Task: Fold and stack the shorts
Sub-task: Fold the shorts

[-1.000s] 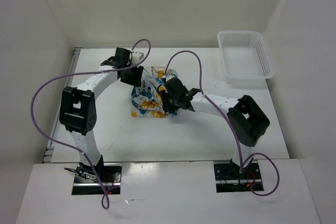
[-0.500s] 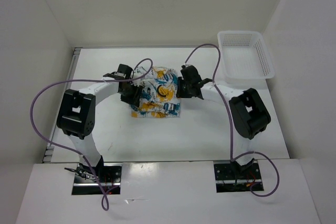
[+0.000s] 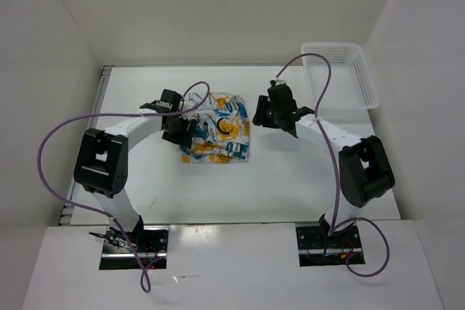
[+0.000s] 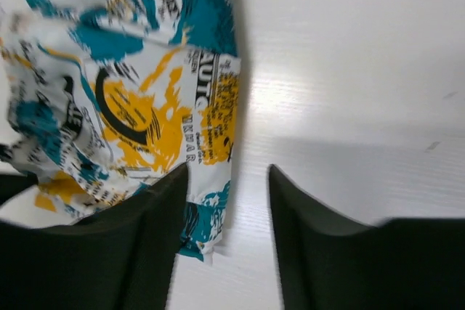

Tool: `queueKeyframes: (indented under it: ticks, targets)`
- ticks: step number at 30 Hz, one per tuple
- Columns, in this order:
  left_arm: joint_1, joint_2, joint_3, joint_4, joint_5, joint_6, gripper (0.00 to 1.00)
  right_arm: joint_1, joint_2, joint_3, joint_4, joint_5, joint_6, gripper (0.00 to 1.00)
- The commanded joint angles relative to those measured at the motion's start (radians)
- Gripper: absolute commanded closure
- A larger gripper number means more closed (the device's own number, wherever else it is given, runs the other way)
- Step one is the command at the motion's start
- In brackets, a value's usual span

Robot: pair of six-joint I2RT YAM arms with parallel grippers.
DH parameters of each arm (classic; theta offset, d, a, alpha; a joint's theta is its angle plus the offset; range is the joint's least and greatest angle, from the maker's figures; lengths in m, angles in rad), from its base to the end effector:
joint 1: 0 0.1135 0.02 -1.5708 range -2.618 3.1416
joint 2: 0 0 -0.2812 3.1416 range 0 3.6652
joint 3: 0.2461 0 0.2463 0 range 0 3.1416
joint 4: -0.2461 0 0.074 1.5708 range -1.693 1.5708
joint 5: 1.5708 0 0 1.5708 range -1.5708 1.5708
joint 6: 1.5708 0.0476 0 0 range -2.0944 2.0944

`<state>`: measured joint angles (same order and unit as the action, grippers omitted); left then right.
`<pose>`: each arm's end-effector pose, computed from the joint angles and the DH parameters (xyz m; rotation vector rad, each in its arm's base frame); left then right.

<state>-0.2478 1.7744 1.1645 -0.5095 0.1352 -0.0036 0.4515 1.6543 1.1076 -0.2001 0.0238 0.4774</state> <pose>0.3473 -0.0945 0.1922 0.3704 2.6738 -0.2590 0.3316 0.1595 0.2382 0.0428 2.3584 0.4366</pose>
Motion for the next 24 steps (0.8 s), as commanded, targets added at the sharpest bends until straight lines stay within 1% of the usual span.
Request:
queueKeyframes:
  ticks: [1,2,3,4,5,8,9,11,12,14,15,16,18,19,21,22,24]
  targets:
    - [0.007,-0.179,0.075,-0.029,0.02,0.004,0.27,-0.088,-0.155,-0.009,0.004,0.057,-0.008,0.42]
    - [0.025,-0.234,0.098,-0.041,0.02,0.004,0.07,-0.112,-0.181,-0.021,-0.007,0.057,-0.008,0.38]
    - [0.037,-0.243,0.133,-0.082,0.035,0.004,0.05,-0.138,-0.206,-0.022,-0.018,0.067,-0.019,0.36]
    - [0.053,-0.244,0.203,-0.099,0.035,0.004,0.04,-0.186,-0.249,-0.022,-0.018,0.067,-0.031,0.34]
    - [0.1,-0.244,0.222,-0.1,0.018,0.004,0.04,-0.206,-0.266,-0.022,-0.036,0.077,-0.031,0.34]
    - [0.194,-0.256,0.242,-0.074,-0.026,0.004,0.02,-0.27,-0.31,-0.022,-0.085,0.115,-0.08,0.31]
    - [0.247,-0.265,0.242,-0.052,-0.072,0.004,0.01,-0.283,-0.311,-0.022,-0.099,0.128,-0.08,0.3]
    - [0.291,-0.265,0.229,-0.037,-0.1,0.004,0.01,-0.319,-0.336,-0.022,-0.139,0.165,-0.108,0.25]
    - [0.327,-0.276,0.219,-0.037,-0.111,0.004,0.01,-0.33,-0.337,-0.022,-0.15,0.175,-0.108,0.25]
    - [0.364,-0.286,0.196,-0.037,-0.097,0.004,0.01,-0.361,-0.363,-0.012,-0.17,0.197,-0.129,0.19]
    - [0.402,-0.286,0.187,-0.037,-0.086,0.004,0.01,-0.361,-0.363,-0.012,-0.183,0.208,-0.129,0.19]
    - [0.421,-0.299,0.167,-0.028,-0.059,0.004,0.01,-0.376,-0.376,-0.012,-0.183,0.208,-0.138,0.18]
    - [0.449,-0.309,0.146,-0.011,-0.043,0.004,0.01,-0.376,-0.39,-0.012,-0.183,0.231,-0.138,0.11]
    - [0.449,-0.309,0.136,-0.011,-0.093,0.004,0.01,-0.376,-0.404,-0.021,-0.183,0.231,-0.138,0.11]
    - [0.449,-0.309,0.115,0.02,-0.173,0.004,0.01,-0.376,-0.415,-0.031,-0.183,0.231,-0.138,0.06]
    - [0.449,-0.309,0.115,0.035,-0.248,0.004,0.01,-0.385,-0.415,-0.031,-0.183,0.231,-0.138,0.04]
    - [0.449,-0.309,0.115,0.046,-0.301,0.004,0.01,-0.386,-0.424,-0.04,-0.174,0.231,-0.148,0.03]
